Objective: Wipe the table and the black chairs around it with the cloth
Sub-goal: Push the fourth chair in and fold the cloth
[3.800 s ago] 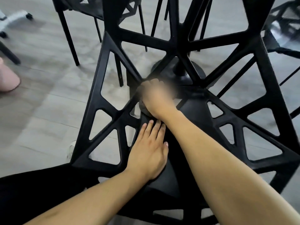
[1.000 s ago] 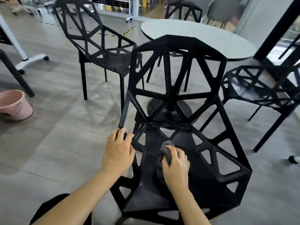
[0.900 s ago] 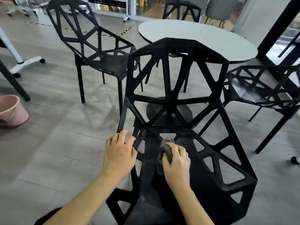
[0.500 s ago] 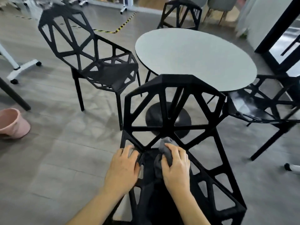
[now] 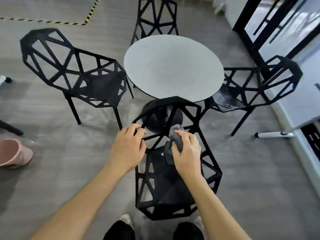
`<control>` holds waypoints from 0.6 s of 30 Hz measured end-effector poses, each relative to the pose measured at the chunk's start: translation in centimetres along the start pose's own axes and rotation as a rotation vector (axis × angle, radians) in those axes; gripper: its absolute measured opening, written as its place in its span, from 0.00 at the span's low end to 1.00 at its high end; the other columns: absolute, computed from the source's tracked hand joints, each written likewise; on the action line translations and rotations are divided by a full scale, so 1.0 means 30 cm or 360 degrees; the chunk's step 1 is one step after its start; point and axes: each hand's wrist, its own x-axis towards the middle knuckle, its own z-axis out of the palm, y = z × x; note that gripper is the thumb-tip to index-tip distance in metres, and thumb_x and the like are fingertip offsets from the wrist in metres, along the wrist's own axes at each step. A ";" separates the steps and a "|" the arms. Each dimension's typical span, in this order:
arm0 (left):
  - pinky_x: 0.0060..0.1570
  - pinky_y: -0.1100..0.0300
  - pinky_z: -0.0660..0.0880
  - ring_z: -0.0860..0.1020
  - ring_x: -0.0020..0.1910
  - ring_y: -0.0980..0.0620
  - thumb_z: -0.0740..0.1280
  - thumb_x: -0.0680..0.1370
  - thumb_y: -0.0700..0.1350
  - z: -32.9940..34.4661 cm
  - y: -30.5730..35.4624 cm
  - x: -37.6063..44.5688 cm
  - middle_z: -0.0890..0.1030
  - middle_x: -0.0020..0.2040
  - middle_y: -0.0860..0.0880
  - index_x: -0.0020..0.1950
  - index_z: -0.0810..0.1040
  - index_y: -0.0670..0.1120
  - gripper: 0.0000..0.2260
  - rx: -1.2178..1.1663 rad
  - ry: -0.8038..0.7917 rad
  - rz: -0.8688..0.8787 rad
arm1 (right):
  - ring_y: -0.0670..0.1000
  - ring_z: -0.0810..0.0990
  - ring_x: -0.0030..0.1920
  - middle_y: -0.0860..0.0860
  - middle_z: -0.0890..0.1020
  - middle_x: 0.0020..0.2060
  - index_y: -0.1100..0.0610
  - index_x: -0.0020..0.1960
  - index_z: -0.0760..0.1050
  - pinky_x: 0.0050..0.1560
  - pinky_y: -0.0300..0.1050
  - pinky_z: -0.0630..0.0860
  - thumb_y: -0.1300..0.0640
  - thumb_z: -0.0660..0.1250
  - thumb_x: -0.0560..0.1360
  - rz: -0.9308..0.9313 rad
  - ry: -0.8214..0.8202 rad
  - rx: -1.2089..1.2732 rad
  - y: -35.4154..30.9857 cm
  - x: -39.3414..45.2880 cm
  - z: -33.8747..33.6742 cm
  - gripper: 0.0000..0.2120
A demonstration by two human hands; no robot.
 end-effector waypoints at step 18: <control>0.67 0.49 0.65 0.73 0.65 0.44 0.65 0.75 0.46 -0.162 0.143 0.226 0.76 0.66 0.44 0.62 0.78 0.48 0.16 0.0464 -0.0208 0.0760 | 0.54 0.75 0.60 0.50 0.75 0.60 0.48 0.67 0.72 0.66 0.52 0.67 0.56 0.70 0.76 0.0304 0.0292 -0.0030 -0.024 0.008 -0.239 0.20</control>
